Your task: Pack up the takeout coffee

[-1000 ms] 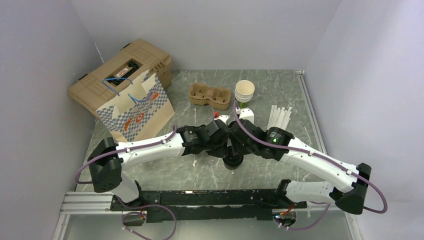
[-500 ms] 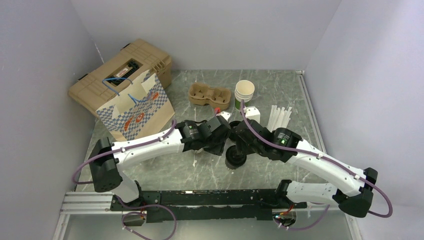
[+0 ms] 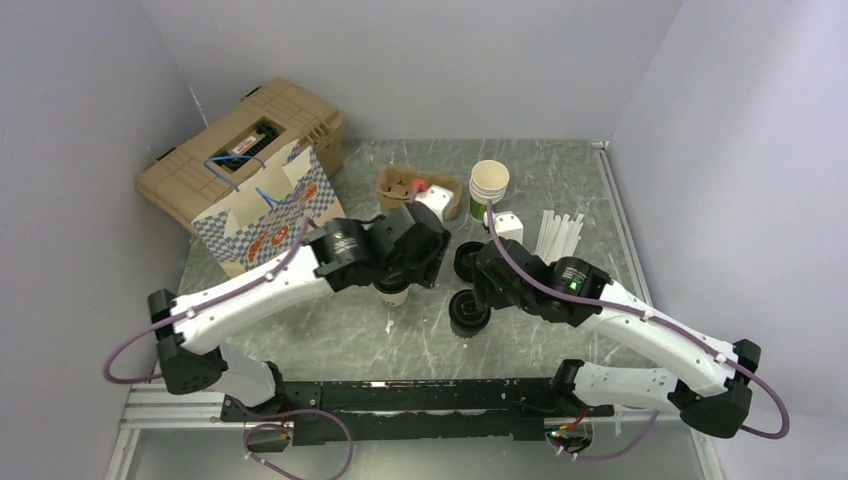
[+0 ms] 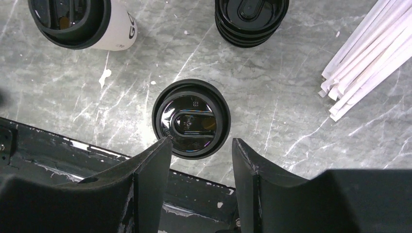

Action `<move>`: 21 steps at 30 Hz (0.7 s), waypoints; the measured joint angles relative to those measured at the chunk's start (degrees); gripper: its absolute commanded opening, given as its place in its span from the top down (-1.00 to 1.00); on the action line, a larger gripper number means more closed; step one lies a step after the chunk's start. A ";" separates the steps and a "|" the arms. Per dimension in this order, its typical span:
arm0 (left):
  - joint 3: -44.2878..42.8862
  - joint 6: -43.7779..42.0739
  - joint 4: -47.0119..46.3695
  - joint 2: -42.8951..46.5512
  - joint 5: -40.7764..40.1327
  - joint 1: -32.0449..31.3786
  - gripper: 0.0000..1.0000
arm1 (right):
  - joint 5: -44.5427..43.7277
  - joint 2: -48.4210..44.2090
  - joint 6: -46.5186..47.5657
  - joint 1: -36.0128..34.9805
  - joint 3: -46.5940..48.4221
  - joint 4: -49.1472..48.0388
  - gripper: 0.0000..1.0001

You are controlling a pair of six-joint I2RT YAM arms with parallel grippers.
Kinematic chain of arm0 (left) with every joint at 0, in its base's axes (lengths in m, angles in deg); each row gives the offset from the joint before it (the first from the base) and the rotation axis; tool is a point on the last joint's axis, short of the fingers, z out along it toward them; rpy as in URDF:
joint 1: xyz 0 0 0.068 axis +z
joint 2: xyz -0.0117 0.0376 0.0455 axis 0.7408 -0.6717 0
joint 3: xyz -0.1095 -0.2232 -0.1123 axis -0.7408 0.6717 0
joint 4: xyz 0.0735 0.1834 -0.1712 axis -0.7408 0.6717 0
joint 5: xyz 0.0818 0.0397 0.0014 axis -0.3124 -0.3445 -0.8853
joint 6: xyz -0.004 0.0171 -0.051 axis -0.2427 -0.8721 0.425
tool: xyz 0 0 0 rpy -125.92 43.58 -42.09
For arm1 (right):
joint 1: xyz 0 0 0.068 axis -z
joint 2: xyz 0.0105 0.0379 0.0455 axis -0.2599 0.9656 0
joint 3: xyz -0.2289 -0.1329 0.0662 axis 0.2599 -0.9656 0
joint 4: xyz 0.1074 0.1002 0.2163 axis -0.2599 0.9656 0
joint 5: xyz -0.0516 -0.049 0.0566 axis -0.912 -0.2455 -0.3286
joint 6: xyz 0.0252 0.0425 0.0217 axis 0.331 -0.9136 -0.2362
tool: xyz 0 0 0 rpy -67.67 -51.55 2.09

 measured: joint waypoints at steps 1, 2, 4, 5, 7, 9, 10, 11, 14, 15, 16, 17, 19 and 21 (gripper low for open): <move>-2.32 -1.29 1.53 0.72 -1.20 0.02 -0.29 | 0.09 -0.09 0.31 0.00 0.07 -0.02 -0.08; -4.42 -2.27 2.84 1.42 -2.34 0.02 -0.35 | 0.24 -0.20 0.59 0.00 0.17 -0.17 -0.10; -9.68 -5.05 5.64 2.95 -5.22 0.09 -0.46 | 0.52 -0.55 1.33 0.00 0.42 -0.76 -0.13; -12.17 -6.43 6.78 3.69 -6.67 0.15 -0.51 | 0.70 -0.76 1.73 0.00 0.55 -1.20 -0.15; -16.55 -9.25 8.55 5.40 -9.44 0.44 -0.56 | 1.03 -1.09 2.54 0.00 0.87 -2.01 -0.16; -20.72 -12.11 10.54 7.15 -12.61 0.81 -0.61 | 1.36 -1.14 3.41 0.00 1.57 -2.78 -0.16; -22.73 -13.44 11.74 7.80 -14.49 0.98 -0.63 | 1.49 -1.11 3.85 0.00 1.97 -3.26 -0.17; -24.20 -14.49 12.52 8.24 -16.02 1.14 -0.65 | 1.53 -1.11 4.17 0.00 2.29 -3.54 -0.17; -28.39 -18.14 14.86 9.03 -21.94 1.84 -0.70 | 1.68 -1.03 5.31 0.00 3.41 -4.37 -0.19; -29.00 -19.26 15.23 9.09 -23.19 2.19 -0.71 | 1.70 -0.96 5.68 0.00 3.69 -4.70 -0.19; -29.70 -20.81 15.56 9.09 -24.98 2.93 -0.71 | 1.75 -0.92 5.99 0.00 3.82 -5.01 -0.20; -29.92 -21.62 15.63 9.09 -26.03 3.58 -0.72 | 1.77 -0.85 6.27 0.00 3.96 -5.18 -0.20; -30.23 -24.20 15.67 8.96 -27.58 6.67 -0.71 | 1.84 -0.46 7.04 0.00 4.63 -5.22 -0.20; -30.86 -26.08 15.96 8.35 -27.85 11.47 -0.71 | 1.92 0.13 7.78 0.00 5.42 -5.31 -0.21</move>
